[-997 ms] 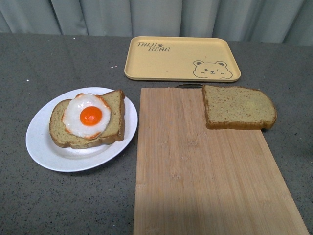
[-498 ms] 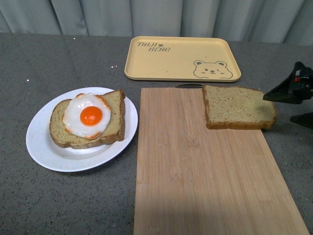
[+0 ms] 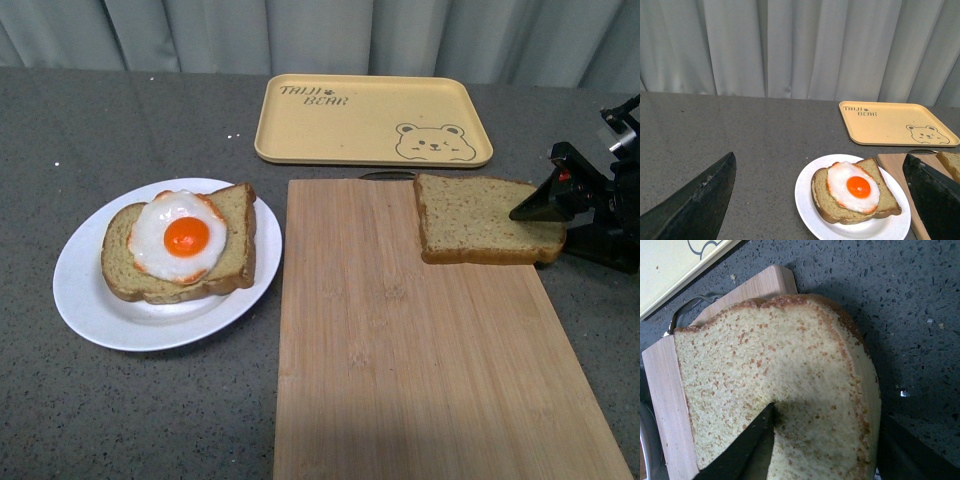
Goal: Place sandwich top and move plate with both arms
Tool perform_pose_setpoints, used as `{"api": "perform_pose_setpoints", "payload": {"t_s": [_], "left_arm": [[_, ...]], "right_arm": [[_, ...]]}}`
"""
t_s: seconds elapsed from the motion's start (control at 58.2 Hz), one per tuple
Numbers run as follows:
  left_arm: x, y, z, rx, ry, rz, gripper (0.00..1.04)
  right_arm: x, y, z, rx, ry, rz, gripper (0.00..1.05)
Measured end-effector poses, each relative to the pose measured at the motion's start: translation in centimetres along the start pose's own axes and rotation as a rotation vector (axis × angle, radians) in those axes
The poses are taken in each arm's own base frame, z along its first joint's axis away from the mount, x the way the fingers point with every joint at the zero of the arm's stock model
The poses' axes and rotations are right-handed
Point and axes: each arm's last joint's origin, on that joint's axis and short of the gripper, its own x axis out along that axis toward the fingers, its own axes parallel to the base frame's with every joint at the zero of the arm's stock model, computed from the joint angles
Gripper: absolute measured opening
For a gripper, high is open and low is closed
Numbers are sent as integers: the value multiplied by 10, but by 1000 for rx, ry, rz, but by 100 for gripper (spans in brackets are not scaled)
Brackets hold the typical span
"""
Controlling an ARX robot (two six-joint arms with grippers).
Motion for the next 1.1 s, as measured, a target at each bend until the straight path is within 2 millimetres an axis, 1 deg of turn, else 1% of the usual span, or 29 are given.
{"api": "perform_pose_setpoints", "payload": {"t_s": [0.034,0.052,0.137,0.172,0.206,0.241,0.292,0.344,0.395,0.498,0.533,0.584,0.67,0.756,0.808,0.894,1.014,1.1], "left_arm": [[0,0,0,0,0,0,98],[0,0,0,0,0,0,98],[0,0,0,0,0,0,98],[0,0,0,0,0,0,98],[0,0,0,0,0,0,98],[0,0,0,0,0,0,98],[0,0,0,0,0,0,98],[0,0,0,0,0,0,98],[0,0,0,0,0,0,98],[0,0,0,0,0,0,98],[0,0,0,0,0,0,98],[0,0,0,0,0,0,98],[0,0,0,0,0,0,98],[0,0,0,0,0,0,98],[0,0,0,0,0,0,98],[0,0,0,0,0,0,98],[0,0,0,0,0,0,98],[0,0,0,0,0,0,98]], "right_arm": [[0,0,0,3,-1,1,35],[0,0,0,7,-4,2,30],[-5,4,-1,9,-19,24,13],[-8,8,-3,8,-30,44,8],[-11,11,-5,7,-40,65,5],[-14,15,-7,4,-50,84,3],[-22,25,-9,2,-82,135,3],[-31,45,-9,10,-131,190,3],[-37,63,-11,5,-168,238,3],[-38,97,-20,-19,-200,345,3],[-34,112,-26,-31,-190,388,3],[-28,126,-33,-40,-167,418,3],[-10,154,-52,-55,-82,468,3],[5,171,-62,-69,-32,487,3],[14,179,-67,-76,-4,491,3],[28,189,-72,-82,33,492,3],[48,197,-83,-90,89,484,3],[58,201,-90,-92,118,483,3]]}}
